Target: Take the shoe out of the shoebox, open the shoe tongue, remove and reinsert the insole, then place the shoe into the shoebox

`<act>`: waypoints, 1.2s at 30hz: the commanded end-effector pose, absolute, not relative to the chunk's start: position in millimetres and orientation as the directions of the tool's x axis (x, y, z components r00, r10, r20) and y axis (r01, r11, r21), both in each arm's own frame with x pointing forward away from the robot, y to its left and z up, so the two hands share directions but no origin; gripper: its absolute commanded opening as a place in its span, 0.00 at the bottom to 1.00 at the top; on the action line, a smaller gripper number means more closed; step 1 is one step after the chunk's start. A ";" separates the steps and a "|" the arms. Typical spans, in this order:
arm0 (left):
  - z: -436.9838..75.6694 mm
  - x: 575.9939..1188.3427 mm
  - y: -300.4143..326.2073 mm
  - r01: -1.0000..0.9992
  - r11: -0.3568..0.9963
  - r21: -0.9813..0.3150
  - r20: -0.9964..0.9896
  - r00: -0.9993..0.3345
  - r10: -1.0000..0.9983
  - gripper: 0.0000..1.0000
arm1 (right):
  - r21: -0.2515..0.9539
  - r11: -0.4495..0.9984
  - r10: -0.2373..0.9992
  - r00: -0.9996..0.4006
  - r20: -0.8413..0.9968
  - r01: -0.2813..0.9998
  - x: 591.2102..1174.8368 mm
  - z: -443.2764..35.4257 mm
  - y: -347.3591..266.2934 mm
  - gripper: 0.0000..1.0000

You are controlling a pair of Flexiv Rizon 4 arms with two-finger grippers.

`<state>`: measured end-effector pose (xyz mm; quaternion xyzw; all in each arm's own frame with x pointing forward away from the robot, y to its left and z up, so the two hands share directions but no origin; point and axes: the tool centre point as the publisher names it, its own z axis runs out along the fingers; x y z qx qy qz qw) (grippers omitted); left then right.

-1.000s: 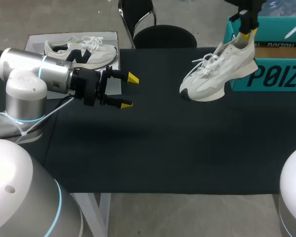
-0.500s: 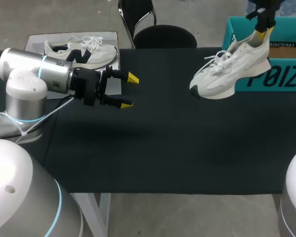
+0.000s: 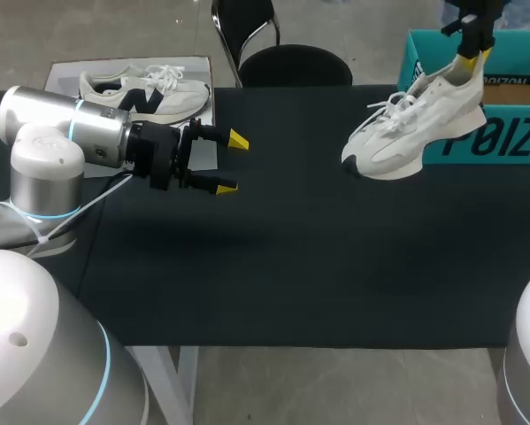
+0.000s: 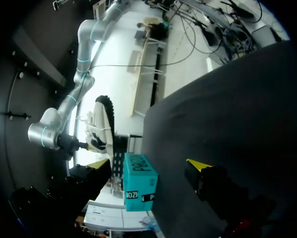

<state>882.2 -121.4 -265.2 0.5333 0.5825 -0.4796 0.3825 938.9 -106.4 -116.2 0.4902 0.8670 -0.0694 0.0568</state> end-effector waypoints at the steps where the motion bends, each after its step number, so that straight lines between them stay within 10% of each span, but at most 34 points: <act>1: -265.3 882.6 -121.7 0.988 -0.030 -0.150 -0.957 -0.138 0.256 1.00 | -0.058 0.476 0.859 -0.478 -0.183 0.878 940.8 -108.5 -117.3 0.00; 36: -265.3 882.6 -121.7 0.988 -0.030 -0.150 -0.957 -0.138 0.256 1.00 | -0.004 0.016 0.983 -0.016 -0.181 1.000 1029.4 -112.0 -277.8 0.00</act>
